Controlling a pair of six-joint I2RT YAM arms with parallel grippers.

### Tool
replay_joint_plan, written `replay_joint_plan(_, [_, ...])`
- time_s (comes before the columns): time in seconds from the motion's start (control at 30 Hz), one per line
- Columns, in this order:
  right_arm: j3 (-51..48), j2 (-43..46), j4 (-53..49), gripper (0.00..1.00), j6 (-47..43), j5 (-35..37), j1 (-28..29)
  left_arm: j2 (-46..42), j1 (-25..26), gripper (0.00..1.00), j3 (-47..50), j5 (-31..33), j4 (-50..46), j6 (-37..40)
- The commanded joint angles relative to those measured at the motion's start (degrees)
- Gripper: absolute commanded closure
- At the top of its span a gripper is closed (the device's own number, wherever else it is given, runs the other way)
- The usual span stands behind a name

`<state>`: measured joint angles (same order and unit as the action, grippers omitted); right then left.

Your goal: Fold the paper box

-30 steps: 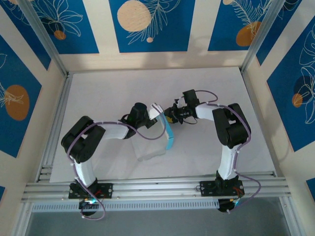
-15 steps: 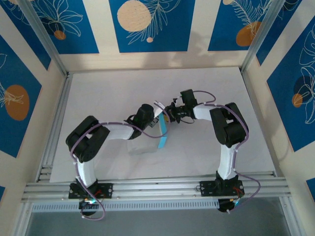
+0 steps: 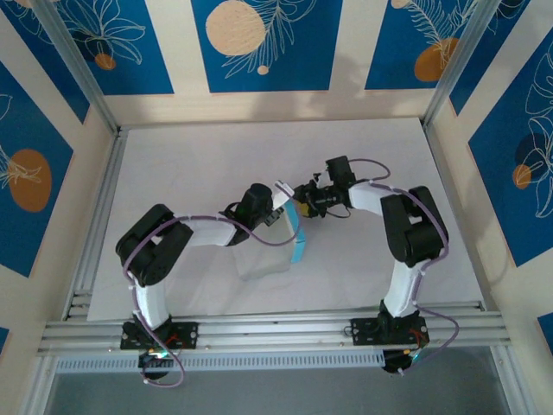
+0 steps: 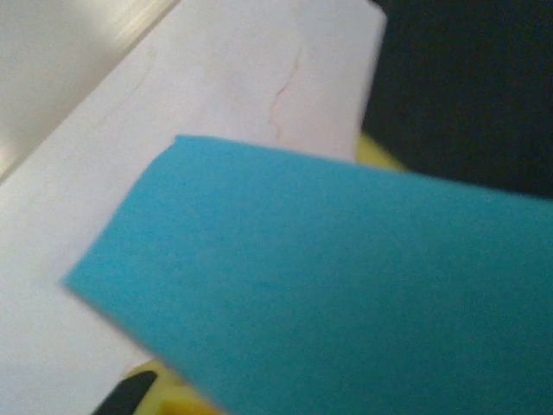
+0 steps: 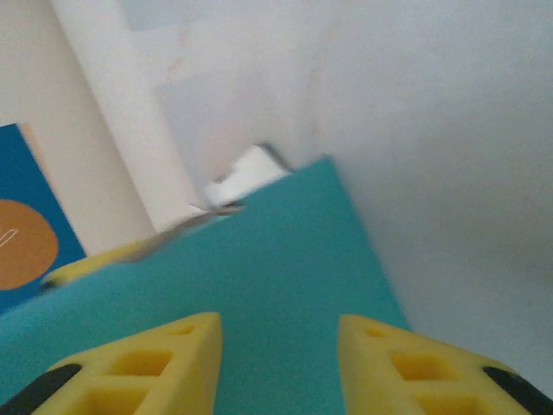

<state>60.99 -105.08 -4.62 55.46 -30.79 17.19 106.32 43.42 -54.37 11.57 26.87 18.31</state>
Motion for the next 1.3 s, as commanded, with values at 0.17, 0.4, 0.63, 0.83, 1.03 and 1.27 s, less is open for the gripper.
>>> replay_joint_plan(0.17, [5.8, 10.5, -17.9, 0.53, -13.4, 2.1, -3.4, -5.8, 0.0, 0.48, -1.0, -6.9, -5.2, 3.3])
replay_joint_plan(0.4, [13.3, 17.0, -33.8, 0.50, -26.6, 13.3, -1.9, -14.0, -2.7, 0.37, 0.2, -8.9, -9.7, 1.0])
replay_joint_plan(0.63, [17.8, 17.4, -42.9, 0.49, -34.5, 20.8, 5.8, -24.7, -7.2, 0.38, 2.4, -9.1, -13.3, -8.1])
replay_joint_plan(0.83, [22.6, 14.1, -50.4, 0.53, -38.2, 32.7, 15.7, -34.3, -7.5, 0.38, 0.6, 0.5, -24.9, -17.0])
replay_joint_plan(1.03, [25.8, 10.5, -54.7, 0.63, -38.5, 41.8, 21.4, -44.8, -7.4, 0.38, 3.3, -1.1, -30.3, -19.0])
replay_joint_plan(1.27, [25.5, 7.2, -55.6, 0.80, -37.4, 45.4, 22.9, -50.9, -7.4, 0.38, 6.6, 0.8, -31.5, -18.8])
